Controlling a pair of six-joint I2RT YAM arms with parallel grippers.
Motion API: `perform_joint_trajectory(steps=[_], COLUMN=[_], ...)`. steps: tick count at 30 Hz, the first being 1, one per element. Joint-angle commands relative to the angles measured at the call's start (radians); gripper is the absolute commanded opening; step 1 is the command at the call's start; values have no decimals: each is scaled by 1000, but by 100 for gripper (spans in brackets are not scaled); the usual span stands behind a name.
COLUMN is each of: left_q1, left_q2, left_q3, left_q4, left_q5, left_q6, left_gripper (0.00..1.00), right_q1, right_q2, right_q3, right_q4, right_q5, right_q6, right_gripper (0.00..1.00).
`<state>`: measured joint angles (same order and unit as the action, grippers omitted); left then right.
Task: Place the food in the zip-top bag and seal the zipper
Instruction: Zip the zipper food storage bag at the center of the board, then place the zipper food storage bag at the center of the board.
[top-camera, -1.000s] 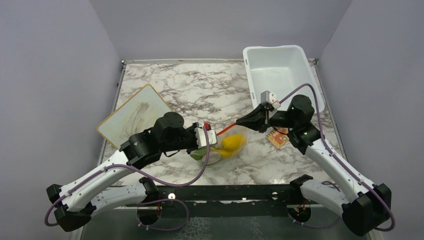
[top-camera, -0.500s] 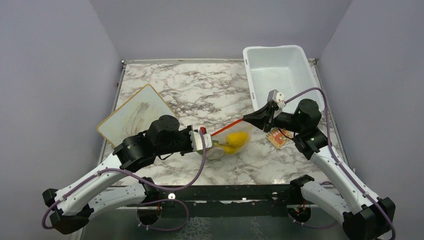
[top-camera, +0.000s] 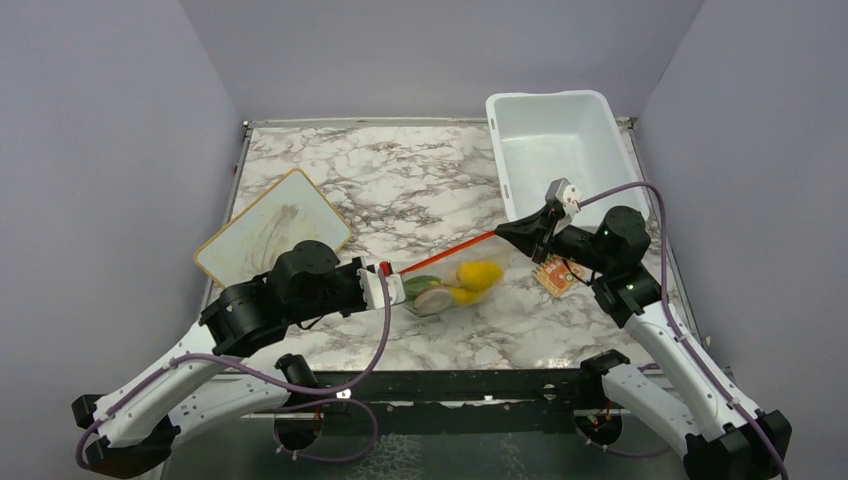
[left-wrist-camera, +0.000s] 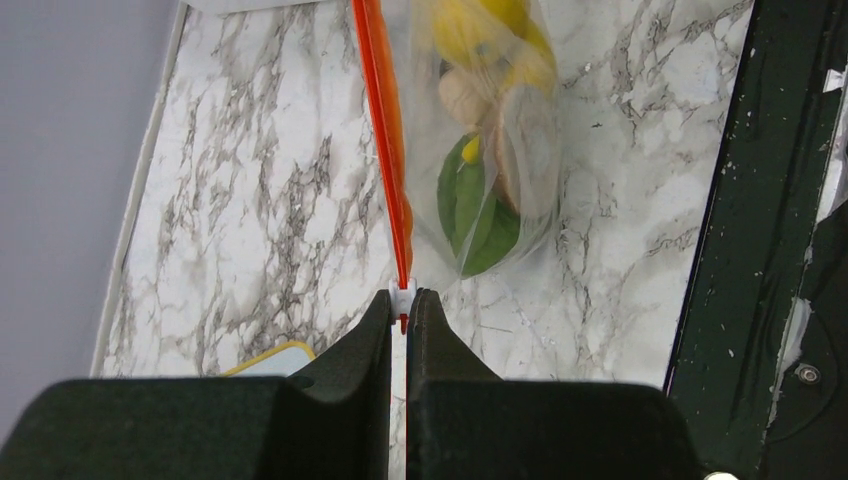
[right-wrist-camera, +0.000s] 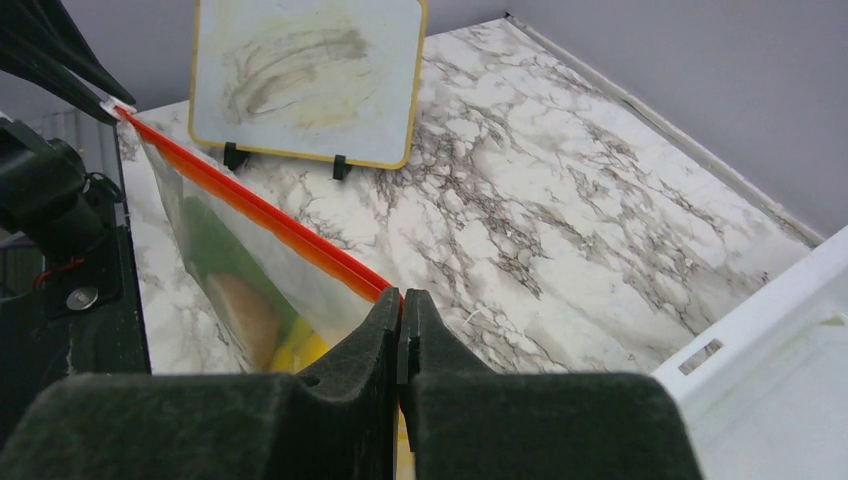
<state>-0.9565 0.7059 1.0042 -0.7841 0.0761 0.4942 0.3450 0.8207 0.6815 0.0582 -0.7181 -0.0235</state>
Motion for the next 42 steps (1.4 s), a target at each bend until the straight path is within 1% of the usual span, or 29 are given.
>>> perform_joint_trajectory(steps=[1, 5, 8, 13, 15, 18, 21, 23, 27, 30, 31, 33, 36, 37, 39, 41, 42], left_q1=[3, 4, 3, 3, 2, 4, 4, 4, 3, 4, 4, 5, 6, 7, 6, 9, 9], left_q2=[-42, -60, -63, -71, -83, -101, -105, -101, -29, 36, 49, 78, 139, 159, 187, 198, 202], left_q3=[38, 50, 61, 81, 72, 44, 20, -11, -63, -76, -83, -93, -54, -42, -27, -24, -21], left_q4=[-112, -123, -122, -119, -115, -88, -32, 16, 72, 121, 146, 193, 207, 211, 228, 251, 261], left_q5=[-85, -83, -59, -8, 39, 104, 117, 86, -55, -121, -137, -177, -243, -272, -323, -347, -351], left_q6=[23, 27, 25, 2, -2, -23, -58, -68, -101, -154, -171, -204, -236, -241, -243, -237, -235], left_gripper=[0, 0, 0, 0, 0, 0, 0, 0, 0, 0, 0, 1, 3, 5, 5, 6, 8], right_q1=[-34, -41, -41, -41, -41, -42, -41, -42, -41, -42, -42, -42, -41, -41, -41, -41, -41], right_q2=[-26, -23, -25, -74, -114, -160, -180, -165, -5, 124, 162, 216, 267, 275, 278, 268, 258], right_q3=[-9, -23, -17, 68, 76, 37, -13, -61, -84, -61, -39, 15, 93, 112, 144, 162, 168], right_q4=[3, 23, 22, -144, -177, -133, -62, 25, 134, 256, 280, 280, 233, 214, 175, 150, 141], right_q5=[111, 84, 32, -45, -81, -174, -160, -123, 1, 8, 9, 23, 79, 94, 115, 128, 135], right_q6=[4, 20, 30, -5, -6, 108, 177, 201, 182, 193, 192, 177, 173, 165, 144, 128, 124], right_gripper=[1, 1, 1, 1, 1, 1, 1, 1, 1, 1, 3, 7, 14, 17, 23, 27, 31])
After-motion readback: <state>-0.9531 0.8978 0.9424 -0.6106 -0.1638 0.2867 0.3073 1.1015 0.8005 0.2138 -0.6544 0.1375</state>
